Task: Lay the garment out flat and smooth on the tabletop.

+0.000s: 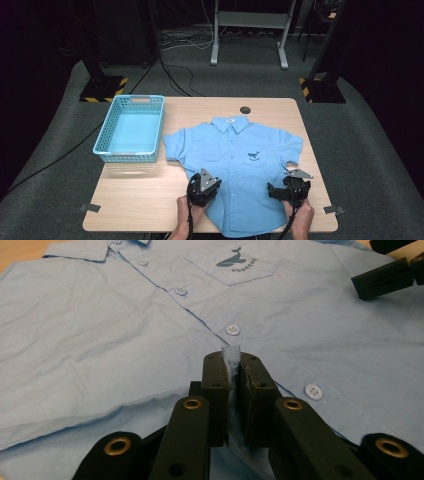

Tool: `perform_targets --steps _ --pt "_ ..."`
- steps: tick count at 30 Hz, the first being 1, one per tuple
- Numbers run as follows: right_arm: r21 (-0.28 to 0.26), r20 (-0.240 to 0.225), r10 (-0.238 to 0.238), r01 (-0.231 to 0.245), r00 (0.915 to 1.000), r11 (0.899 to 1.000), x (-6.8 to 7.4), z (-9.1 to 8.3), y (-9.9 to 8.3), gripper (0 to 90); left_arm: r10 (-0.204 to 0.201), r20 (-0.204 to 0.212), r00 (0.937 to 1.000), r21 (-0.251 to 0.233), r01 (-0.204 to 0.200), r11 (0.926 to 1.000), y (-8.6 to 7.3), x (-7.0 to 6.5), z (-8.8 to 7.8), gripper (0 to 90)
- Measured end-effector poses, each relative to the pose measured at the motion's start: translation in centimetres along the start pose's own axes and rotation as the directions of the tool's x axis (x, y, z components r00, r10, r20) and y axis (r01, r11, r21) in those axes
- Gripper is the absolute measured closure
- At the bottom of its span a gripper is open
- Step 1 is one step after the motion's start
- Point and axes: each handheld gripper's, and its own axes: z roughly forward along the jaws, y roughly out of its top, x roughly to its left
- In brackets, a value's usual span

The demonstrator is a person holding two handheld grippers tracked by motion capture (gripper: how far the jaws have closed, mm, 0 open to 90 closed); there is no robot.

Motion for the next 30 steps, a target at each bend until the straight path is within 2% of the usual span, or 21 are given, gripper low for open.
perform_targets --steps 2,9,16,22,30 --pt "0.0 0.0 0.0 0.0 1.0 1.0 0.0 0.0 0.0 0.0 0.0 -0.001 1.0 -0.009 0.0 1.0 -0.2 0.1 -0.5 82.3" --pt "0.0 0.0 0.001 -0.001 1.0 1.0 0.0 0.0 0.0 0.0 -0.042 0.004 0.9991 -0.04 0.042 0.9983 -1.4 0.8 -2.0 82.5" --pt "0.0 0.0 0.0 0.0 1.0 1.0 0.0 0.0 0.0 0.0 -0.097 -0.022 0.995 -0.09 0.095 0.9914 -2.0 1.8 -4.2 82.8" --pt "0.0 0.001 0.001 -0.001 1.0 1.0 0.0 0.0 0.0 0.0 -0.105 -0.047 0.9934 -0.1 0.1 0.99 -3.0 2.2 -6.0 83.1" --pt "0.0 0.0 0.0 0.0 1.0 1.0 0.0 0.0 0.0 0.0 -0.132 -0.076 0.9883 -0.12 0.122 0.9852 -4.8 2.6 -7.6 83.3"
